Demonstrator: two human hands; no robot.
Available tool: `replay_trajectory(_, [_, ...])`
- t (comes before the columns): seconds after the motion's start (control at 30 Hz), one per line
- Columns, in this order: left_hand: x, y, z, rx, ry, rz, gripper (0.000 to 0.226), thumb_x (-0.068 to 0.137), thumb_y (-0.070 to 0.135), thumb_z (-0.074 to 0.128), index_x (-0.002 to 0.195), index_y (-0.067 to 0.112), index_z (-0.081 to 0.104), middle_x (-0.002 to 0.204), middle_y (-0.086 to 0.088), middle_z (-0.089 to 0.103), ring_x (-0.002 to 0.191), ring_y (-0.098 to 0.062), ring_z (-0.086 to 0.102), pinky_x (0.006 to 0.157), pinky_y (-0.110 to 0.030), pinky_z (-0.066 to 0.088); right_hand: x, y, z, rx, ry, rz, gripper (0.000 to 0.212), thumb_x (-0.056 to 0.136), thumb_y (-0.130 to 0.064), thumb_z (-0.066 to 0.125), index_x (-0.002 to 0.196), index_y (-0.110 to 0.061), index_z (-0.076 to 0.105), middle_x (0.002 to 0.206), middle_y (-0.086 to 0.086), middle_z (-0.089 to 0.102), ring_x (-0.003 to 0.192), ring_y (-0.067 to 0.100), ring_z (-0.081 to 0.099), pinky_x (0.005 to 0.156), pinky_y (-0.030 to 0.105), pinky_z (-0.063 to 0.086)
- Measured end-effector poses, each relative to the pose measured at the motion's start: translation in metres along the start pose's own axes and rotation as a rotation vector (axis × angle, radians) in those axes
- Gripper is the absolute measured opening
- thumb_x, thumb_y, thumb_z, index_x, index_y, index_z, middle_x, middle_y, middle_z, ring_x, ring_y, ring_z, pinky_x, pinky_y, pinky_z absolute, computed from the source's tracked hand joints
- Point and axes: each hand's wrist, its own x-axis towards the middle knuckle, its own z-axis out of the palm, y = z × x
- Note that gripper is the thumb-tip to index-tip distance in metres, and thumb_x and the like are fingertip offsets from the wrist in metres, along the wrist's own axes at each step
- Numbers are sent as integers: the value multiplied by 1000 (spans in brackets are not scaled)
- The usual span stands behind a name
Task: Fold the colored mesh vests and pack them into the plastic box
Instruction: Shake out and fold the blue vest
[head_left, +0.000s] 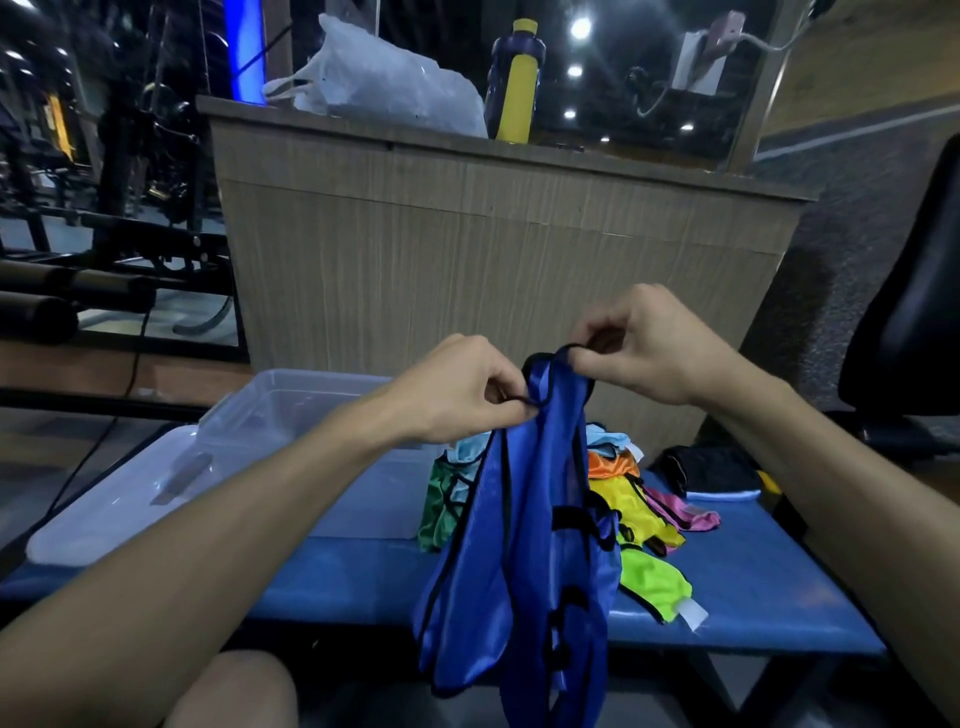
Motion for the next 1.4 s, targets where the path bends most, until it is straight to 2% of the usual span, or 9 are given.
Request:
replay_trajectory(0.17, [-3, -9, -11, 19, 7, -56, 9, 89, 24, 74, 88, 19, 82, 81, 10, 77, 76, -4, 71, 75, -33, 56, -14, 14, 11, 307, -81, 209, 14, 81, -28, 80, 74, -16, 79, 77, 6, 76, 78, 32, 72, 78, 54, 57])
replay_trajectory(0.27, [-5, -12, -14, 0, 2, -72, 7, 89, 22, 75, 91, 20, 82, 83, 11, 77, 78, -2, 72, 78, -31, 57, -21, 15, 20, 456, -120, 269, 27, 74, -42, 82, 74, -15, 79, 86, 28, 70, 84, 55, 63, 79, 68, 52])
replay_trajectory(0.43, [-13, -27, 2, -45, -41, -126, 15, 90, 33, 75, 85, 19, 80, 78, 5, 76, 75, -12, 72, 73, -34, 56, -15, 8, 2, 482, -64, 259, 11, 82, -3, 81, 72, -3, 77, 85, 13, 74, 78, 26, 68, 82, 48, 54])
replay_trajectory(0.57, [-15, -35, 23, 4, -37, -105, 48, 94, 36, 67, 61, 7, 50, 55, -11, 51, 51, -14, 42, 56, -32, 36, -3, 0, -14, 209, 57, 151, 7, 84, -3, 77, 79, -7, 79, 87, 0, 73, 79, 16, 71, 78, 40, 59])
replay_trajectory(0.67, [-17, -36, 33, 83, -33, -118, 54, 94, 36, 66, 53, 13, 39, 45, 4, 39, 47, -12, 36, 52, -37, 38, 0, -6, -24, 20, 183, 50, 7, 88, -5, 72, 88, -7, 78, 93, -3, 70, 81, 6, 69, 76, 27, 59])
replay_trajectory(0.93, [-40, -55, 24, 224, -126, -187, 48, 94, 32, 59, 58, 7, 40, 51, -2, 40, 46, -13, 35, 55, -36, 31, -4, 29, -49, -235, 537, 77, 15, 89, -6, 67, 97, -5, 79, 99, 7, 70, 85, 21, 67, 79, 38, 59])
replay_trajectory(1.07, [-49, -60, -16, 301, -52, -127, 49, 81, 49, 43, 67, 6, 61, 62, -8, 59, 58, -17, 57, 61, -36, 38, -23, 58, -36, -227, 519, 185, 13, 87, -2, 68, 95, -3, 78, 94, 9, 70, 81, 25, 67, 80, 49, 60])
replay_trajectory(1.2, [-45, -46, -74, 230, 78, -138, 16, 91, 32, 71, 85, 19, 78, 78, 6, 74, 73, -13, 67, 71, -32, 50, -46, 73, -14, -179, 453, 258, 9, 83, 4, 72, 87, -2, 77, 87, 7, 70, 80, 26, 68, 80, 43, 57])
replay_trajectory(1.4, [-48, -53, -85, 251, -181, -244, 10, 85, 31, 82, 80, 34, 74, 67, 15, 68, 59, -6, 57, 59, -26, 43, -50, 86, -6, 372, 508, 554, 16, 86, 0, 76, 77, -13, 74, 81, 4, 74, 77, 15, 67, 80, 29, 59])
